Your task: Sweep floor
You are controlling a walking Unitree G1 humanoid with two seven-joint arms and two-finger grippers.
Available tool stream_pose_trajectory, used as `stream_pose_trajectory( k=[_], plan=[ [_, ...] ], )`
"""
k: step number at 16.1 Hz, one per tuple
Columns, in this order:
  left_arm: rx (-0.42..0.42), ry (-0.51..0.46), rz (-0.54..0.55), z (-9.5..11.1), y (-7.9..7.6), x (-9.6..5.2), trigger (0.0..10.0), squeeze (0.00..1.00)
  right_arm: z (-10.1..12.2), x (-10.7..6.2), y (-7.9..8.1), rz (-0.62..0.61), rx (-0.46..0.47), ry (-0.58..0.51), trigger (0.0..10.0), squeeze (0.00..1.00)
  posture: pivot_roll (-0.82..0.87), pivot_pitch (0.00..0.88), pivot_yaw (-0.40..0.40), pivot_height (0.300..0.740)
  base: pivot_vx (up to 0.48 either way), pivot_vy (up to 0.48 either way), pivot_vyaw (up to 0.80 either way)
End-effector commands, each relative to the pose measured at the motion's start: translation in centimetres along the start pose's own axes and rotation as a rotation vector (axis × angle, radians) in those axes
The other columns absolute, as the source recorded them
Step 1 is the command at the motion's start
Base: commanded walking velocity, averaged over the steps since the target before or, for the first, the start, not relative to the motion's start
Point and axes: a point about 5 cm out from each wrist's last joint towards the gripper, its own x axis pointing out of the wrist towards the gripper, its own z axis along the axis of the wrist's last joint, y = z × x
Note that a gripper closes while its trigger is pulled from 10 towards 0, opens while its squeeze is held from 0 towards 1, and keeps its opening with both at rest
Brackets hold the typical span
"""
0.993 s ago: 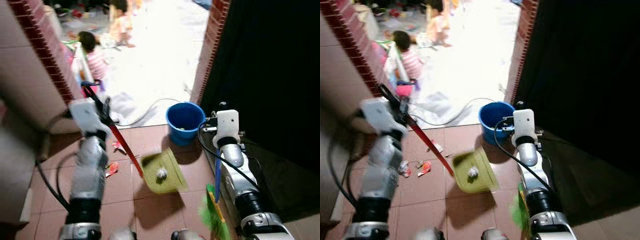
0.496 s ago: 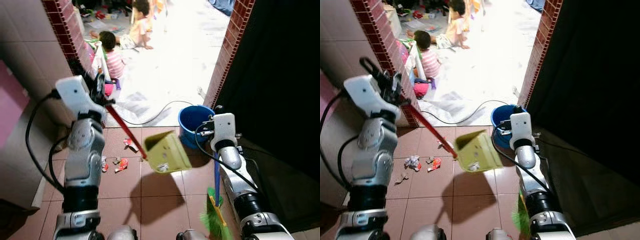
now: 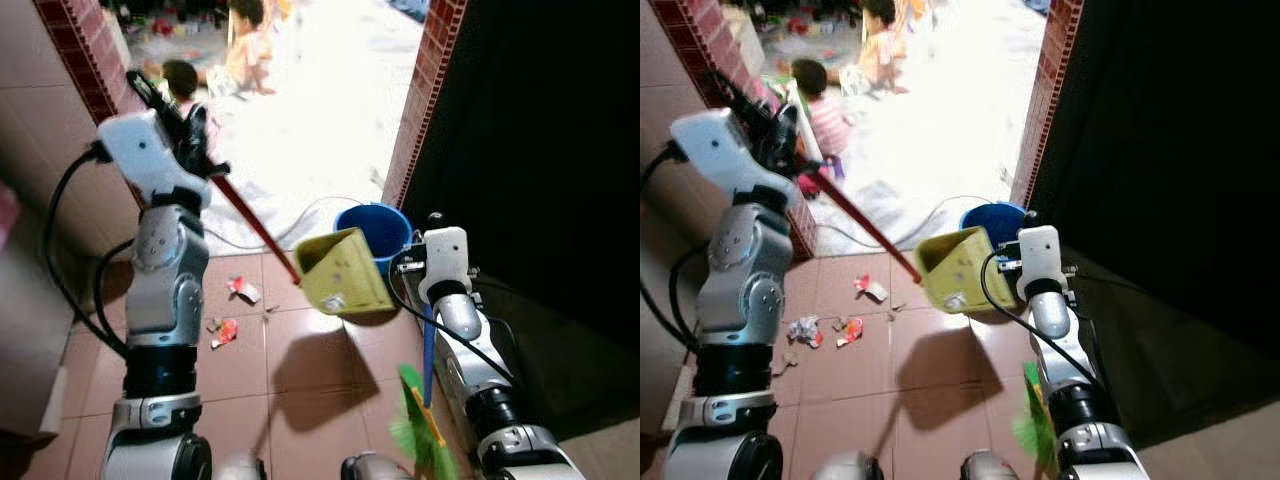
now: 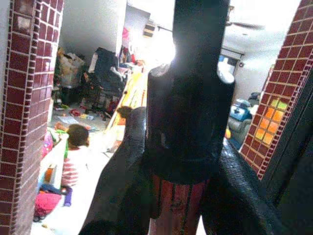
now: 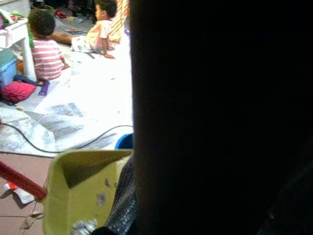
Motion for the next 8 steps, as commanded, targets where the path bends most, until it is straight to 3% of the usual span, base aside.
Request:
stream_pose_trajectory(
  k=[1,4,8],
  plan=[
    [-0.014,-0.090,-0.022,2.14,-0.57,0.72,10.0,0.00,-0.13,0.05,0.07,0.012,-0.011,0.009,10.0,0.00,-0.03,0.000,0.016,0.740,0.277,0.000,0.00],
    [-0.026,-0.111,-0.021,2.60,-0.79,1.05,10.0,0.00,0.06,0.48,-0.47,0.003,-0.019,0.008,10.0,0.00,-0.03,0.000,0.013,0.740,0.371,0.000,0.00],
    [-0.031,-0.113,-0.021,2.56,-0.88,1.13,10.0,0.00,-0.03,0.42,0.06,0.017,-0.018,0.009,10.0,0.00,-0.03,0.000,0.013,0.740,0.422,0.000,-0.50]
  ],
)
